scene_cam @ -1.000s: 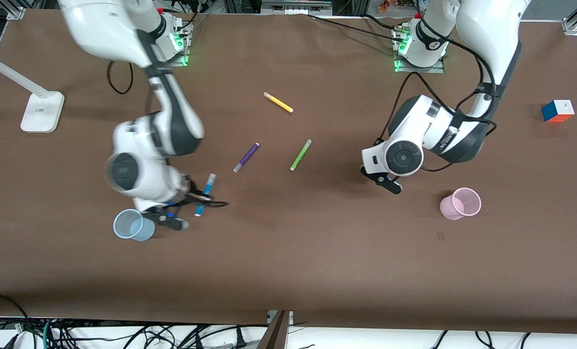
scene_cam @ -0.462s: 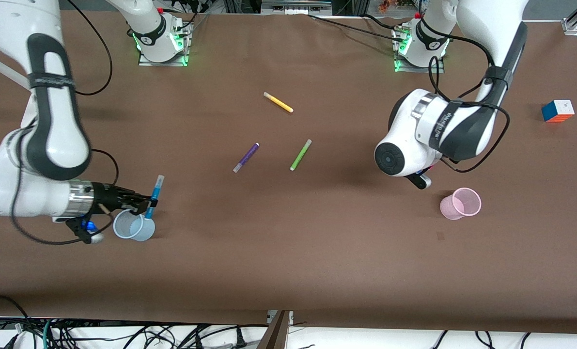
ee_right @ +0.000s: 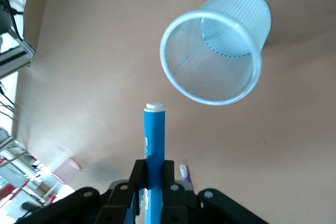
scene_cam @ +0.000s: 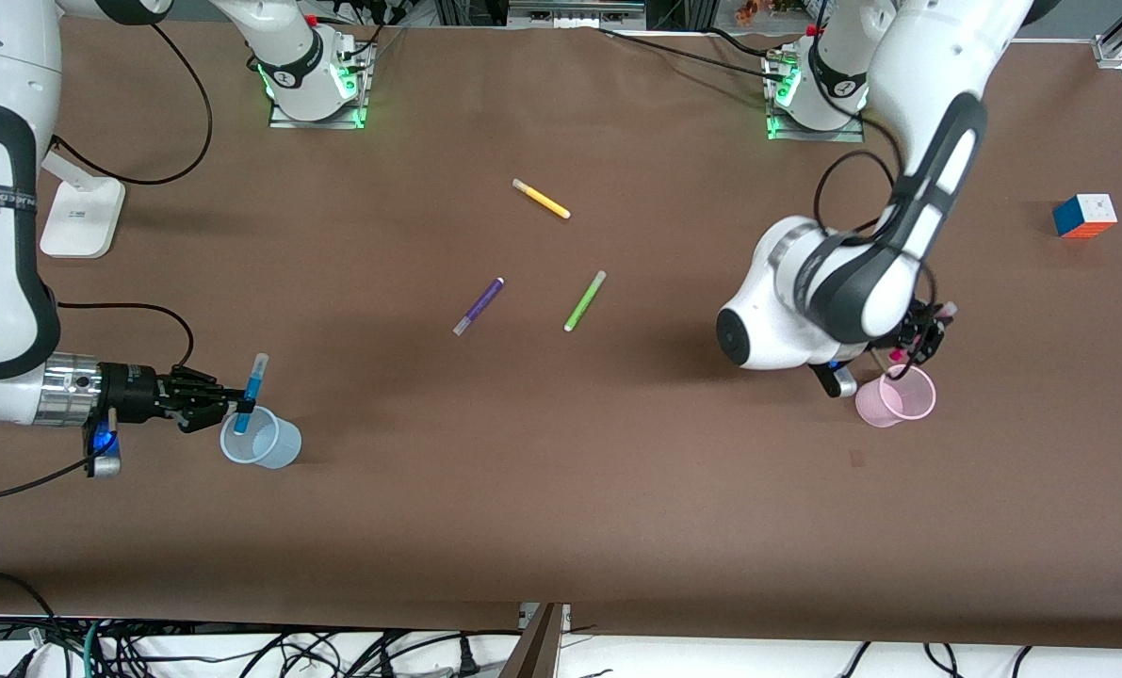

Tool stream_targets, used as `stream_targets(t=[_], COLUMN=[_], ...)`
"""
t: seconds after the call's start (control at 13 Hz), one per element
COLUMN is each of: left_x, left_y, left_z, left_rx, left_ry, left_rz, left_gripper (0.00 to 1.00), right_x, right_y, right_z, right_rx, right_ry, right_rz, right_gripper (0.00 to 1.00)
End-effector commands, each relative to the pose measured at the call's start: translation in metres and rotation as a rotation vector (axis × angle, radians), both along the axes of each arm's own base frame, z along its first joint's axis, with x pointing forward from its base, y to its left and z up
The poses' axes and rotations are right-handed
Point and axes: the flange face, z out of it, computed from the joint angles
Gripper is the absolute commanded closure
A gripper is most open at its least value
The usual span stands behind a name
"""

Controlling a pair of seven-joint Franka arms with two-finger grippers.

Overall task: Place pink and blue markers in matching cups
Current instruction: 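Carry the blue marker over the blue cup while the left gripper carries pink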

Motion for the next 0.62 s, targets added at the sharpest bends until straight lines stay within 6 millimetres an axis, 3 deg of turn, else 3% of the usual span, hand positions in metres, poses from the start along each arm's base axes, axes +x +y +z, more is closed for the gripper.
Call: stream_targets(t=[0.0, 0.31, 0.54], left_x=[0.010, 0.029, 0.032], left_y=[0.002, 0.004, 0.012], left_z=[-0.013, -0.043, -0.043], left_rx=[0.036, 0.028, 0.045], left_ry=[0.017, -0.031, -0.027], left_rz=[-0.047, -0.179, -0.180], left_gripper=[1.00, 1.00, 1.00], right_x=[0.003, -0.001, -0.002], right_y=[-0.021, -0.039, -0.045], right_z=[-0.015, -0.044, -0.057], right_rx=[0.066, 0.077, 0.111], right_ry=[0.010, -0.008, -0.016], right_rz=[-0.042, -0.019, -0.029], right_gripper=[1.00, 1.00, 1.00])
